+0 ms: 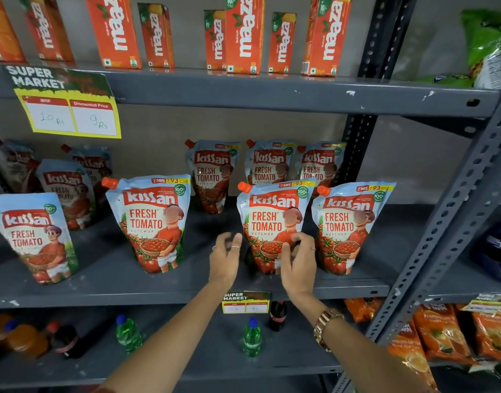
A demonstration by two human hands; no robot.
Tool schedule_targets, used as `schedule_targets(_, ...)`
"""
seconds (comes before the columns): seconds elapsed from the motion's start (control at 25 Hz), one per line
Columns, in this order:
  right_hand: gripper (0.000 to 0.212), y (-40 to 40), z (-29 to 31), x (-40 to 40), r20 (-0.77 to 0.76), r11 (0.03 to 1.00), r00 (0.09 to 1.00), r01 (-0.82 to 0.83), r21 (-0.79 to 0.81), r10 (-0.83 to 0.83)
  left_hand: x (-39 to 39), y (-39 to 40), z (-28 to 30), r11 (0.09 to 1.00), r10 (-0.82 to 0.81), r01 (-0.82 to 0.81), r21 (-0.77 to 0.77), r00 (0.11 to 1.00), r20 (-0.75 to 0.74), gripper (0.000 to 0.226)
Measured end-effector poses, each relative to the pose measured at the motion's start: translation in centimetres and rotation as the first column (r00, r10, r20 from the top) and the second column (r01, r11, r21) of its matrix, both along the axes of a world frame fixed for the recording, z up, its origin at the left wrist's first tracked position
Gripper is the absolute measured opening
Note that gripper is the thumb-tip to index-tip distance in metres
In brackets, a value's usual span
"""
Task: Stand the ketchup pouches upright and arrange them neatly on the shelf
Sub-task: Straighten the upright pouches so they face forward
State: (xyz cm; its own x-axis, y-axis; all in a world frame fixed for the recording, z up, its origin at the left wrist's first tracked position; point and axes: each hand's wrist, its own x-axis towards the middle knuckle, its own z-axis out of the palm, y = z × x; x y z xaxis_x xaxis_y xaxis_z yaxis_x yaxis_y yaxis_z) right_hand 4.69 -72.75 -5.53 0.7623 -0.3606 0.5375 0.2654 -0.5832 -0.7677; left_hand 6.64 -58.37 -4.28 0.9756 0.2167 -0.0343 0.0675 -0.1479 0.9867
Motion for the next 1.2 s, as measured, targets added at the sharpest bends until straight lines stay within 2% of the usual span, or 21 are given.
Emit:
schedule_targets(0.08,0.024,1.5,0.5,-0.1,0.041,0.997,0.998,-0.042,-0.064,0.044,0.1,1.5,-0.1,0.996,0.086,-0.086,-0.009,0.995,0.058,0.035)
schedule_targets(0.32,0.022,7.0,0.9,0.9,0.051,0.982,0.981,-0.185,-0.039,0.187,-0.5,6.4,-0.4,0.95,0.308,-0.31,-0.023,0.928,0.212,0.019)
schedule_targets(0.44,0.017,9.8,0.6,1.3,0.029,0.97,0.969,-0.244,-0.004,0.244,-0.8,9.2,-0.3,0.923,0.384,-0.38,-0.061,0.897,0.221,0.024)
schedule_targets(0.56,0.019,12.3,0.5,1.9,-0.039,0.953,0.953,-0.299,0.057,0.301,-0.8,11.9,-0.1,0.912,0.407,-0.409,-0.04,0.888,0.215,0.03)
schedule_targets(0.68,0.022,14.6,0.6,2.5,-0.125,0.943,0.935,-0.323,0.079,0.331,-1.0,13.8,0.4,0.932,0.342,-0.359,0.036,0.911,0.228,0.032)
schedule_targets(0.84,0.033,17.3,0.1,3.6,-0.361,0.924,0.851,-0.356,0.14,0.382,-1.1,15.9,0.7,0.906,0.385,-0.412,0.095,0.897,0.217,0.033)
schedule_targets(1.0,0.046,19.2,0.2,4.2,-0.507,0.888,0.732,-0.415,0.198,0.455,-0.6,18.5,-0.1,0.943,0.319,-0.32,0.088,0.947,0.033,0.052)
schedule_targets(1.08,0.051,19.6,0.5,4.3,-0.537,0.872,0.691,-0.433,0.229,0.484,-0.4,19.4,-0.2,0.977,0.211,-0.209,0.05,0.977,-0.028,0.06)
schedule_targets(1.2,0.056,19.8,0.9,4.3,-0.561,0.861,0.659,-0.443,0.25,0.502,0.0,20.5,-0.4,1.0,0.01,-0.011,-0.014,0.996,-0.089,0.056)
